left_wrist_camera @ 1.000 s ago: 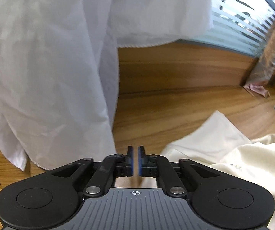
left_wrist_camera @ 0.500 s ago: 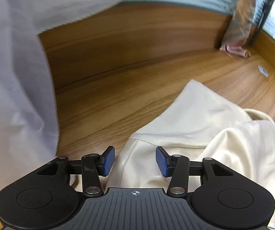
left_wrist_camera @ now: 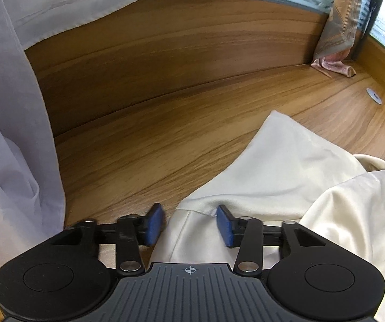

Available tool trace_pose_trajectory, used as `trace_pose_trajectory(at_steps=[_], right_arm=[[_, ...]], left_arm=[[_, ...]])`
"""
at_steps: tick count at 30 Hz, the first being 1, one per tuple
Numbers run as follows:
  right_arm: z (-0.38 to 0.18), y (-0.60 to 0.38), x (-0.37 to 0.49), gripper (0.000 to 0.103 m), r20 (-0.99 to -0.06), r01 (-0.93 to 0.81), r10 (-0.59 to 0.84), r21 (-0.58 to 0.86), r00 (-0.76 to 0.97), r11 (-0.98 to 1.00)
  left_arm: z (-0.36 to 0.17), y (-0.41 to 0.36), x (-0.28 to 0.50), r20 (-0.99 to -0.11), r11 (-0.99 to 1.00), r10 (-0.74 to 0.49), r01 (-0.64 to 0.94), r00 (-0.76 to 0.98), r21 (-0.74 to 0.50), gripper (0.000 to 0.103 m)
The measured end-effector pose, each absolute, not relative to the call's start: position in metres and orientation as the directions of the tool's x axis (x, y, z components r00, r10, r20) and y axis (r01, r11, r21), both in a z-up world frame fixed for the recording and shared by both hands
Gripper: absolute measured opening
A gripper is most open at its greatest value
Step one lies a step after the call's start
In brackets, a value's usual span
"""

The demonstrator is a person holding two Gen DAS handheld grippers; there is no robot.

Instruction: Fold clothes

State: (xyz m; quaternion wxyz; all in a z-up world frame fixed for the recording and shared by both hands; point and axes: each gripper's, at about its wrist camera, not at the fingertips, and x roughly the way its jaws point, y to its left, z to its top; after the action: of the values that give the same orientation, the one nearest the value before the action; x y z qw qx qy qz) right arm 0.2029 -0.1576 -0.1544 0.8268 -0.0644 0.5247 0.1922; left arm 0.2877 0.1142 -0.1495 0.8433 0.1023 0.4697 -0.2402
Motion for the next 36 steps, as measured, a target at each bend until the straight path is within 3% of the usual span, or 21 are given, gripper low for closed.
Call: trace_pose_trajectory(at_steps=[3,6,7,8,9,12,20,25,32,36], right_arm=[[-0.173,-0.149,0.222,0.035,-0.902,-0.421,0.28,0.125,0.328,0.898],[-0.179,-0.15,0.227,0.029,-0.904,-0.411,0.3,0.16,0.303,0.898],[-0.181,-0.15,0.229,0.02,-0.905,-0.406,0.307,0.172,0.296,0.898],[-0.183,-0.151,0.23,0.004,-0.905,-0.4,0.314,0.184,0.288,0.898],[-0.185,-0.151,0.231,0.002,-0.905,-0.395,0.32,0.195,0.281,0.898],[-0.187,-0.155,0.232,0.002,-0.902,-0.37,0.332,0.218,0.278,0.903],[-0.124,-0.209,0.196,0.001,-0.834,-0.169,0.266,0.21,0.484,0.963],[-0.079,-0.228,0.168,0.001,-0.763,-0.1,0.306,0.305,0.569,0.947],[-0.068,-0.217,0.165,0.002,-0.745,-0.061,0.29,0.319,0.601,0.946],[-0.083,-0.202,0.145,0.002,-0.773,-0.066,0.339,0.361,0.536,0.93]], left_arm=[[-0.15,0.111,0.283,-0.831,0.862,-0.312,0.505,0.461,-0.044,0.027],[-0.15,0.111,0.279,-0.823,0.863,-0.313,0.505,0.474,-0.038,0.011],[-0.15,0.111,0.277,-0.822,0.866,-0.307,0.5,0.479,-0.032,0.009],[-0.149,0.111,0.276,-0.82,0.871,-0.295,0.491,0.491,-0.02,0.008],[-0.146,0.111,0.273,-0.813,0.879,-0.277,0.477,0.513,0.002,0.007],[-0.131,0.119,0.267,-0.777,0.906,-0.235,0.42,0.584,0.042,0.007],[-0.077,0.162,0.259,-0.652,0.977,-0.063,0.18,0.755,0.114,0.006],[-0.047,0.171,0.247,-0.597,0.98,-0.065,0.165,0.8,0.115,0.004],[-0.04,0.175,0.251,-0.595,0.982,-0.044,0.144,0.802,0.121,0.004],[-0.044,0.192,0.234,-0.615,0.986,-0.015,0.115,0.788,0.122,0.004]])
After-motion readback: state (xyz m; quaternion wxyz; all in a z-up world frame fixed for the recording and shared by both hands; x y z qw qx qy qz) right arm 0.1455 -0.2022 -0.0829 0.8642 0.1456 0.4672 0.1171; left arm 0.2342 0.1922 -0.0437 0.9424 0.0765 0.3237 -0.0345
